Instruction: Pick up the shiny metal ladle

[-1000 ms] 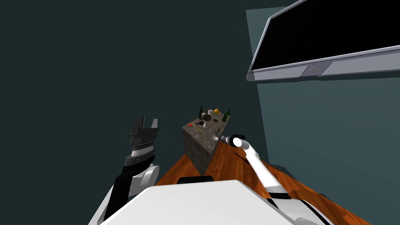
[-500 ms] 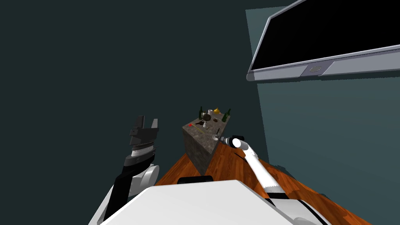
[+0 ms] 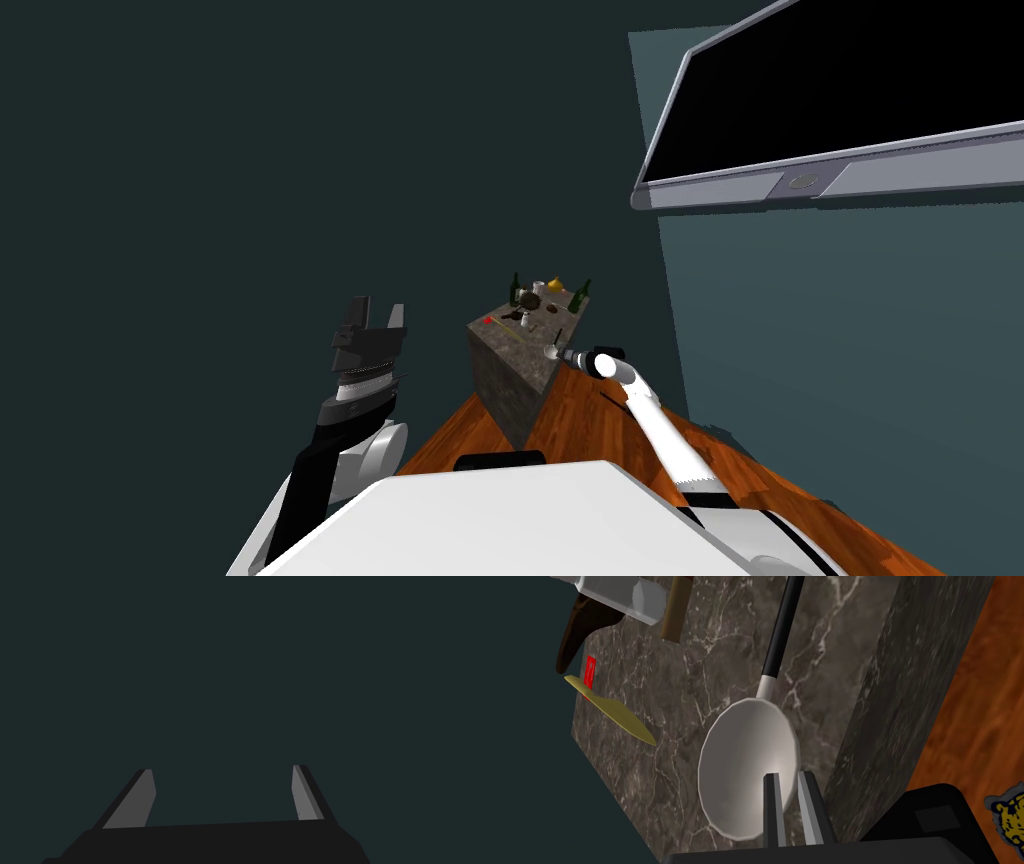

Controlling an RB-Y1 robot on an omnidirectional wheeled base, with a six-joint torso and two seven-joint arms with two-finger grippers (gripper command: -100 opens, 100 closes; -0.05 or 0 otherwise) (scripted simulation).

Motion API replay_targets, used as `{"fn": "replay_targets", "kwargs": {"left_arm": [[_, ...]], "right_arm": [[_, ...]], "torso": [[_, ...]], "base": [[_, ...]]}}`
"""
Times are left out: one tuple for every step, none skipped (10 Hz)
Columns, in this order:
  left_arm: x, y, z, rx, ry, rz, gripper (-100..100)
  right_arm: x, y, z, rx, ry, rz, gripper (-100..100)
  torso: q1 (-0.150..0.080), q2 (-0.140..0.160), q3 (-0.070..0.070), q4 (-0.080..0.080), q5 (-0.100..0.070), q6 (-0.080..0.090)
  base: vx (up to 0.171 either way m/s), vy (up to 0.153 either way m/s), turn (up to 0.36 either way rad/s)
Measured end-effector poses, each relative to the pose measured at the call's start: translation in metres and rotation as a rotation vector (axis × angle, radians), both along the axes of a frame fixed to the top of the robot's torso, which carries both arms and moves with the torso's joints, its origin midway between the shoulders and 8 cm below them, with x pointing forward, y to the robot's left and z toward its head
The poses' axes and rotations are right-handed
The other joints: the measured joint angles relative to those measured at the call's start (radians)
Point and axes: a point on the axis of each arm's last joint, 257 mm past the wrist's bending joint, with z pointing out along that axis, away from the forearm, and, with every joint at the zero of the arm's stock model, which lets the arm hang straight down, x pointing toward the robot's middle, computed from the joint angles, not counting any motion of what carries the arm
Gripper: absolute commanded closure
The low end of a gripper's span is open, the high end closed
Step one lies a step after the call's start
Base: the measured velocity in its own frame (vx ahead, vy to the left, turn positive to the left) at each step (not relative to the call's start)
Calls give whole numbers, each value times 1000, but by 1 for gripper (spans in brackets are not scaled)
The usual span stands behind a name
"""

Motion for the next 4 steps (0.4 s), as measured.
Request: {"fn": "replay_targets", "kwargs": {"left_arm": [[0, 0, 0, 0, 0, 0, 0], [0, 0, 0, 0, 0, 0, 0], [0, 0, 0, 0, 0, 0, 0], [0, 0, 0, 0, 0, 0, 0]], "right_arm": [[0, 0, 0, 0, 0, 0, 0], [0, 0, 0, 0, 0, 0, 100], [-3, -3, 6, -4, 1, 2, 100], [-3, -3, 7, -3, 3, 2, 0]], "torso": [[0, 0, 0, 0, 0, 0], [0, 0, 0, 0, 0, 0], [-1, 0, 0, 1, 0, 0], [-1, 0, 0, 0, 0, 0]], "base": [[0, 0, 0], [-1, -6, 40], [1, -7, 7], [0, 0, 0]]}}
